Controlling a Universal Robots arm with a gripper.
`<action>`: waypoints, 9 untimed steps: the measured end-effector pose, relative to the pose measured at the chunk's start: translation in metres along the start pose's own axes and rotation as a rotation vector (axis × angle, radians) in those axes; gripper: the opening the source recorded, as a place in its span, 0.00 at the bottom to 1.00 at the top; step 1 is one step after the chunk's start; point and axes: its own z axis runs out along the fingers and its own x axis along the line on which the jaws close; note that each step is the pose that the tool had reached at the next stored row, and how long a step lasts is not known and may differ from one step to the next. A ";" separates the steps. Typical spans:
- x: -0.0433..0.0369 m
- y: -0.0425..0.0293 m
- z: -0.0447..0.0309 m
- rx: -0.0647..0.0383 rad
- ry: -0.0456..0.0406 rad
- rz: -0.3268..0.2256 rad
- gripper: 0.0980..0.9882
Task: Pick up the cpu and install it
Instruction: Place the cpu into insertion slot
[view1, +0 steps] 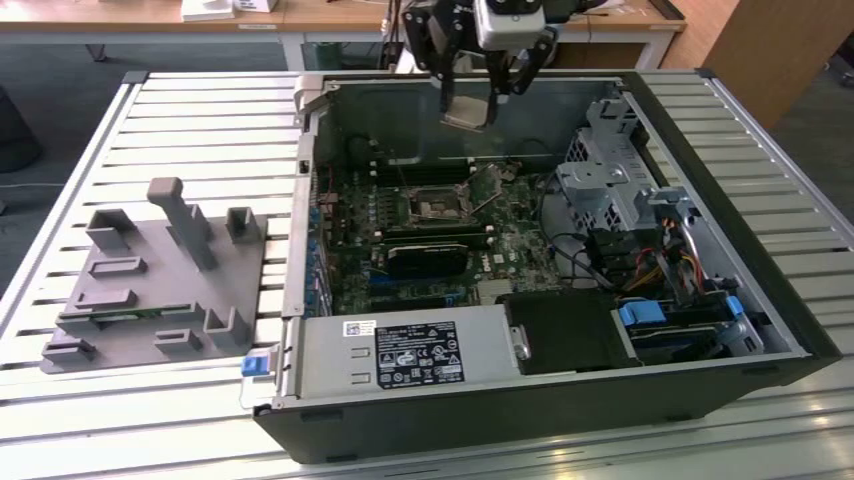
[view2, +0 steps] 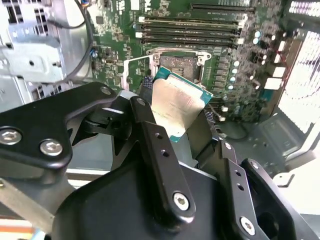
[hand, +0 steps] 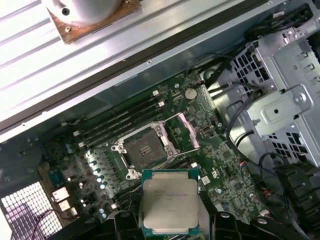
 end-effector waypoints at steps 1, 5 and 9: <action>0.0000 0.0000 0.0001 0.000 -0.0008 0.018 0.48; 0.0000 0.0000 0.0005 0.002 -0.0040 0.091 0.48; 0.0000 0.0000 0.0010 0.003 -0.0068 0.155 0.48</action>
